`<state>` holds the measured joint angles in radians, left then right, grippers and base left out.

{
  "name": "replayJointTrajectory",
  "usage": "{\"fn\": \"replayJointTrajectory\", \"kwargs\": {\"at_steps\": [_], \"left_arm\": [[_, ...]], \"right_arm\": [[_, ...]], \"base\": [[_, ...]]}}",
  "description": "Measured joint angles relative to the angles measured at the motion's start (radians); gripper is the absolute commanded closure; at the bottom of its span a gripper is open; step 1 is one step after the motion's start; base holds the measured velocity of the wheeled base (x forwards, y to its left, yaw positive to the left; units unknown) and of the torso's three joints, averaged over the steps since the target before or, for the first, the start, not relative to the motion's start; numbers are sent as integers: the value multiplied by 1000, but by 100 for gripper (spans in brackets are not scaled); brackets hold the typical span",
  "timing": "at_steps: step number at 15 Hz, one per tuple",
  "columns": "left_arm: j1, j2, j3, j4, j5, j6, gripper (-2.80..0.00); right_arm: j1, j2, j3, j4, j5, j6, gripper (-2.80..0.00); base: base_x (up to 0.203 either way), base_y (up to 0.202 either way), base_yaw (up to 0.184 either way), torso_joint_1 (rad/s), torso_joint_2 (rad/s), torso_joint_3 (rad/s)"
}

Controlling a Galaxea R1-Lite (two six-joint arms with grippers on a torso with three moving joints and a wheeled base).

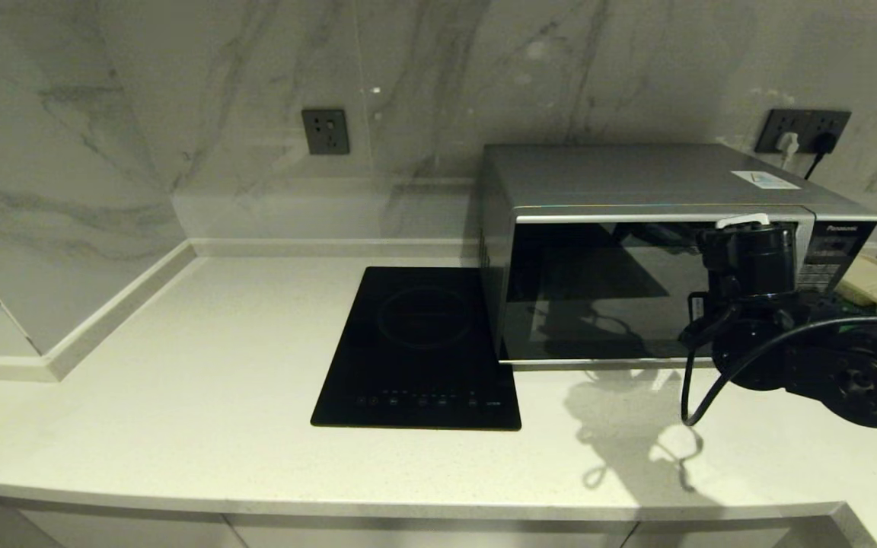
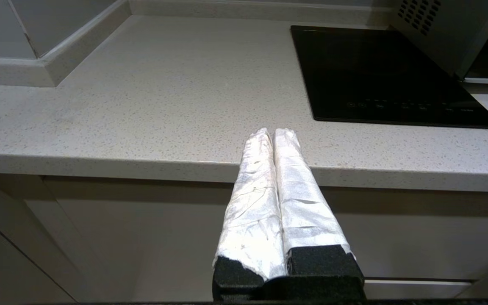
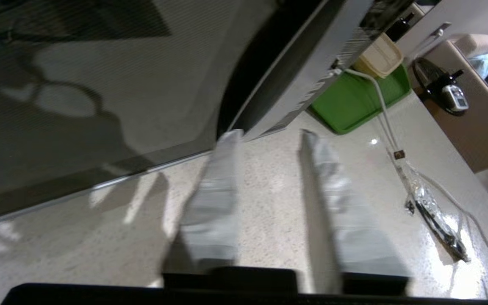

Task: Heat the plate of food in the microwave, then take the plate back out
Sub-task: Open the microwave oven

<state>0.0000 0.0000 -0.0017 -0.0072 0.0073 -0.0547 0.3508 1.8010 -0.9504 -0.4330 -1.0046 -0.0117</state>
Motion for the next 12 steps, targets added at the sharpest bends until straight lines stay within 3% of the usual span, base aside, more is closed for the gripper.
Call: {"fn": "replayJointTrajectory", "kwargs": {"at_steps": [4, 12], "left_arm": [[0, 0, 0, 0, 0, 0, 0], [0, 0, 0, 0, 0, 0, 0]], "right_arm": [[4, 49, -16, -1, -49, 60, -280], [-78, 129, -56, 0, -121, 190, -280]], "base": [[0, 0, 0, 0, 0, 0], [0, 0, 0, 0, 0, 0]]}}
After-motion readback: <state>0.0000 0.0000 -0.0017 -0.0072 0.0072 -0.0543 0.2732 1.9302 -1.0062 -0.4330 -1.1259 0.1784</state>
